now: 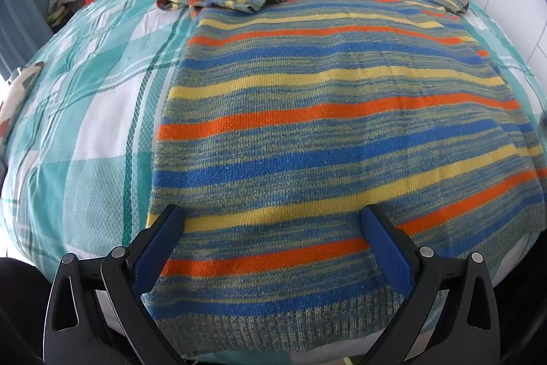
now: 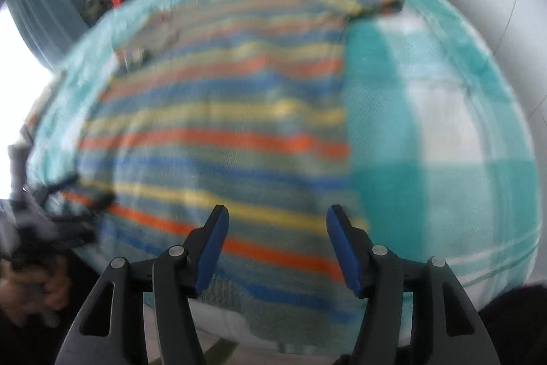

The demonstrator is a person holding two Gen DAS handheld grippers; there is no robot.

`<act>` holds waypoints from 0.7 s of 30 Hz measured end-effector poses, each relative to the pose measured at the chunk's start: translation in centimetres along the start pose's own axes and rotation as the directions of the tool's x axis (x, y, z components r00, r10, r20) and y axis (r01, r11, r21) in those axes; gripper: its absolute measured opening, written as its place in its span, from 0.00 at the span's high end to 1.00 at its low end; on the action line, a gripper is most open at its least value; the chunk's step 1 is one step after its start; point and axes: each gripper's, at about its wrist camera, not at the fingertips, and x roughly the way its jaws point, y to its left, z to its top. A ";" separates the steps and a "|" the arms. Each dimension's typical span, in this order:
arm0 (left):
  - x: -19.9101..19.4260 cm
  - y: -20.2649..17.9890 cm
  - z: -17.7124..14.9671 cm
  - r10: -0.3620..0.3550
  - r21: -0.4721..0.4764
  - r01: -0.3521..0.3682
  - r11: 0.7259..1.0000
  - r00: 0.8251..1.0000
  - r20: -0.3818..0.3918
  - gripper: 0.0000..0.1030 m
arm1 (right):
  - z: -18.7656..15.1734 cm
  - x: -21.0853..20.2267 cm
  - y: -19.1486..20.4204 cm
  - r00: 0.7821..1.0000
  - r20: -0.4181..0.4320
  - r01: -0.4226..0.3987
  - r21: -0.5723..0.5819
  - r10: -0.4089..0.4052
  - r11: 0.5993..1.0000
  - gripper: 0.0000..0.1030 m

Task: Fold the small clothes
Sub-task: 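Move the right tool to the sleeve cuff nearest it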

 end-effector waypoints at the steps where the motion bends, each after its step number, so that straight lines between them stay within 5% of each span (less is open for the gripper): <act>1: 0.0 -0.1 0.0 0.004 0.000 -0.004 1.000 1.000 0.000 0.01 | 1.1 -0.8 -0.7 1.000 0.026 0.015 -0.008 -0.015 1.000 0.42; 5: 0.0 -0.1 0.0 0.011 -0.003 -0.011 1.000 1.000 0.001 0.01 | 9.1 -2.4 -3.3 0.976 0.175 0.151 -0.130 -0.127 0.980 0.40; 7: 0.0 -0.1 0.0 0.012 -0.003 -0.012 1.000 1.000 0.004 0.00 | 12.6 -0.9 -3.2 0.974 0.202 0.148 -0.225 -0.102 0.963 0.39; 10: 0.0 -0.1 -0.1 0.013 -0.003 -0.013 1.000 1.000 0.008 0.00 | 16.9 4.1 -2.1 0.986 0.163 0.095 -0.344 -0.041 0.934 0.39; 14: 0.0 -0.1 -0.1 0.014 -0.002 -0.014 1.000 1.000 0.009 0.01 | 19.5 13.5 -1.3 0.984 0.035 0.172 -0.422 -0.174 0.890 0.41; 15: -0.1 -0.1 -0.1 0.014 -0.002 -0.014 1.000 1.000 0.010 0.01 | 19.8 14.7 -1.9 0.981 0.017 0.184 -0.406 -0.194 0.895 0.49; 17: -0.1 -0.1 -0.1 0.015 -0.004 -0.015 1.000 1.000 0.012 0.01 | 20.8 14.3 -3.8 0.980 0.051 0.198 -0.283 -0.191 0.938 0.90; 19: -0.1 -0.1 -0.1 0.019 -0.005 -0.019 1.000 1.000 0.015 0.00 | 21.5 11.7 -7.0 0.986 0.096 0.143 -0.107 -0.133 0.984 0.93; 21: -0.1 -0.2 -0.1 0.024 -0.008 -0.024 1.000 1.000 0.015 0.00 | 21.7 8.8 -10.5 0.976 0.161 0.148 0.021 -0.149 0.989 0.93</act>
